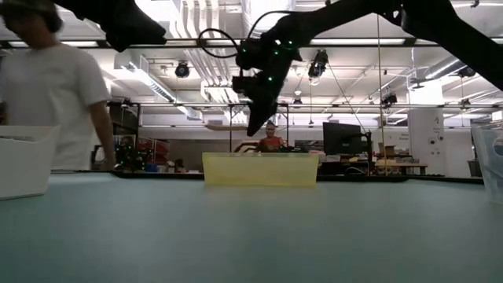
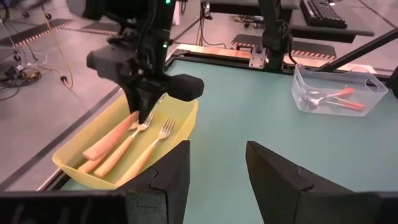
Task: Sort silverware by color (type)
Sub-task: Put the yellow fork into the yellow bin
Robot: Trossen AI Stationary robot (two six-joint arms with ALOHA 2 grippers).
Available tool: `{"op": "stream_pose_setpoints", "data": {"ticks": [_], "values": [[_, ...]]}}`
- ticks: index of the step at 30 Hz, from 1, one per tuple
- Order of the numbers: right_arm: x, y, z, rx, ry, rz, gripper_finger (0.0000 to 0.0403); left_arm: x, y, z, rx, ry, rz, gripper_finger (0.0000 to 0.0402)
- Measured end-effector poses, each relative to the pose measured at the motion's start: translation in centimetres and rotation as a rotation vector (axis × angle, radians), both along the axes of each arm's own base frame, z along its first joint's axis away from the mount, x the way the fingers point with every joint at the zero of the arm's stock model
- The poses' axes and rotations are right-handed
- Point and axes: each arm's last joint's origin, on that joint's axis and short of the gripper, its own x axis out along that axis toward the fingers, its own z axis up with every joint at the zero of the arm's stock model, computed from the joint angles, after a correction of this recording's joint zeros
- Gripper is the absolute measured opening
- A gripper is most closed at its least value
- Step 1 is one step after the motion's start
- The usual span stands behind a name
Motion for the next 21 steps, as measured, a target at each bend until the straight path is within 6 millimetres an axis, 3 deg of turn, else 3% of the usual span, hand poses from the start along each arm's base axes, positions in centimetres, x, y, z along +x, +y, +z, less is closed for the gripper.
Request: {"op": "stream_pose_setpoints", "data": {"ticks": [7, 14, 21], "values": [[-1.4, -1.4, -0.9, 0.03, 0.066, -0.025, 0.0026, 0.2, 0.1, 0.5, 0.123, -0.018, -0.027, 0.0139], [-1.9, -2.3, -1.8, 0.065, 0.063, -0.043, 0.0026, 0.4, 0.6, 1.5, 0.294, -0.059, 0.116, 0.0139], [-1.6, -2.4, -2.9, 0.06, 0.036, -0.058, 0.003, 0.5, 0.6, 1.6, 0.315, -0.067, 0.118, 0.0139]]}}
